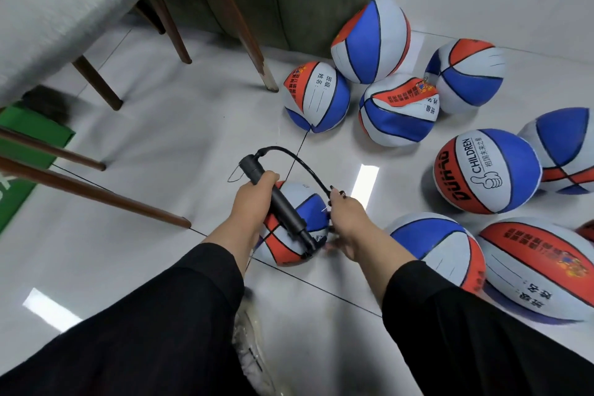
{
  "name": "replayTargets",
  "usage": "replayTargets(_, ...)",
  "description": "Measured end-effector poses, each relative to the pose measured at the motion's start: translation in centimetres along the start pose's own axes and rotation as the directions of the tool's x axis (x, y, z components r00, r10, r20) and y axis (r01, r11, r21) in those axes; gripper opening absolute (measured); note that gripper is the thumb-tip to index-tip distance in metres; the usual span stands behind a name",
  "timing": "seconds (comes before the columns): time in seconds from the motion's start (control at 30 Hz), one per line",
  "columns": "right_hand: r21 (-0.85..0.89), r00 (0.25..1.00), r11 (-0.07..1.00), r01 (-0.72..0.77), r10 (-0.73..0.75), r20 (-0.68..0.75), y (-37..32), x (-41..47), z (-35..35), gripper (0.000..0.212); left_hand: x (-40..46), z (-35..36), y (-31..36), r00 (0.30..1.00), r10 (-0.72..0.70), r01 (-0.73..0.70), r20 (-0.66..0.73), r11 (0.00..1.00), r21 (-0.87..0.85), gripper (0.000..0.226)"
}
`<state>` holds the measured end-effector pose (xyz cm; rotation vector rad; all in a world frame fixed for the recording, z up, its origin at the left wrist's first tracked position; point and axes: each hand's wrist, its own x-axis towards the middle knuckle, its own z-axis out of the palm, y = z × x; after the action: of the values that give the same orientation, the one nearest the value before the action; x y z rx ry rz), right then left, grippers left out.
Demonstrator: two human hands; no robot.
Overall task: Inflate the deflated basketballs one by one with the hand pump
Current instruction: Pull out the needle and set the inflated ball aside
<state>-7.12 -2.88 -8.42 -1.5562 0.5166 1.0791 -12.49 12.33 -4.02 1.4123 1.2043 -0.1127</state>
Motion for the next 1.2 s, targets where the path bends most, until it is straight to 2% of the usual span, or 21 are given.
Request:
replayTargets(0.17, -0.142, 0.94, 0.959, 0.247, -0.272, -0.205, -3.0, -1.8, -1.2, 0.051, -3.6, 2.3, 3.4, 0.994, 0.099, -0.094, 0.049, 0.992, -0.084, 0.023)
replayTargets(0.27, -0.089, 0.891, 0.942, 0.325, -0.336, -0.306, -6.1, -3.8, -3.7, 0.049, -6.3, 4.1, 6.8, 0.975, 0.195, -0.184, 0.104, 0.976, -0.113, 0.022)
replayTargets(0.4, -0.216, 0.74, 0.835, 0.507, -0.55, -0.387, -9.4, -8.1, -8.3, 0.046, -9.7, 6.9, 10.7, 0.955, 0.266, -0.238, 0.132, 0.951, -0.197, 0.029)
replayTargets(0.5, -0.31, 0.653, 0.787, 0.534, -0.616, -0.441, -12.1, -11.9, -13.5, 0.039, -12.8, 9.7, 12.6, 0.919, 0.333, -0.278, 0.211, 0.926, -0.254, 0.021)
replayTargets(0.57, -0.375, 0.612, 0.775, 0.508, -0.631, -0.476, -13.8, -14.5, -17.6, 0.032, -15.2, 12.1, 13.1, 0.892, 0.334, -0.248, 0.304, 0.925, -0.287, 0.02)
replayTargets(0.77, -0.486, 0.477, 0.73, 0.481, -0.683, -0.553, -14.6, -21.5, -29.3, 0.037, -21.6, 19.9, 12.6, 0.799, 0.326, -0.12, 0.504, 0.909, -0.398, 0.02)
replayTargets(0.97, -0.43, 0.455, 0.769, 0.473, -0.631, -0.629, -12.6, -22.9, -38.4, 0.043, -25.5, 27.6, 12.2, 0.725, 0.29, -0.076, 0.625, 0.935, -0.346, 0.023)
replayTargets(1.2, -0.337, 0.503, 0.811, 0.478, -0.568, -0.651, -11.0, -18.3, -48.5, 0.036, -25.6, 37.4, 13.0, 0.724, 0.224, -0.071, 0.653, 0.965, -0.252, 0.02)
